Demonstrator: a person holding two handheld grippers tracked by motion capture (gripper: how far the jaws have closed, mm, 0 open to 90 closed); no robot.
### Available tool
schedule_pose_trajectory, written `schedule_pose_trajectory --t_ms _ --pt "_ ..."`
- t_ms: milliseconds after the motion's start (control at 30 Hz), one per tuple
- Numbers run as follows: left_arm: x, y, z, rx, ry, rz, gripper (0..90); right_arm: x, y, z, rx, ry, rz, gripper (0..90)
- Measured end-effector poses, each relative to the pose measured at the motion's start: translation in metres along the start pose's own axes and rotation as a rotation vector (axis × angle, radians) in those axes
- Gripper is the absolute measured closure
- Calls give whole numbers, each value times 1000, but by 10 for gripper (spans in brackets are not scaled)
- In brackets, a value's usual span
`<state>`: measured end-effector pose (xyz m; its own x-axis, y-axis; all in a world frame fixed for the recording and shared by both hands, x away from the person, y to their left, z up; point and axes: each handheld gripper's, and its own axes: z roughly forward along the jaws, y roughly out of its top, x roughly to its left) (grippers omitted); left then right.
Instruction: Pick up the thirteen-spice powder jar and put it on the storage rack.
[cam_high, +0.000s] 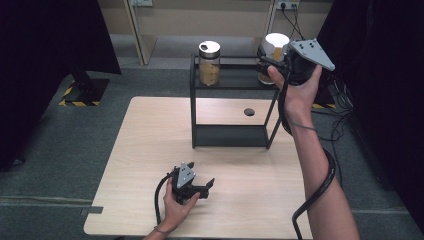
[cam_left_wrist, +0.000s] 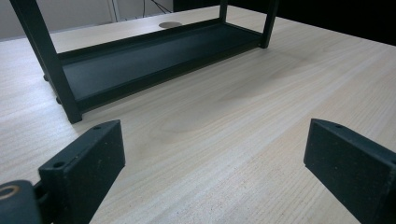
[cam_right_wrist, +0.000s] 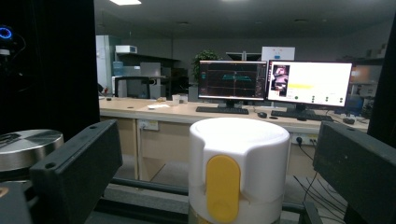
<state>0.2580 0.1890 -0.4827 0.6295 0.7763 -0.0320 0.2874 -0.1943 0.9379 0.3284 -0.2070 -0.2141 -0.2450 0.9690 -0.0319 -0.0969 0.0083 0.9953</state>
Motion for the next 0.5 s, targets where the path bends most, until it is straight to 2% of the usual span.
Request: schedule_pose_trajectory --t_ms 500 --pt "0 0 0 -2 0 -3 44 -13 -19 -37 -40 12 5 15"
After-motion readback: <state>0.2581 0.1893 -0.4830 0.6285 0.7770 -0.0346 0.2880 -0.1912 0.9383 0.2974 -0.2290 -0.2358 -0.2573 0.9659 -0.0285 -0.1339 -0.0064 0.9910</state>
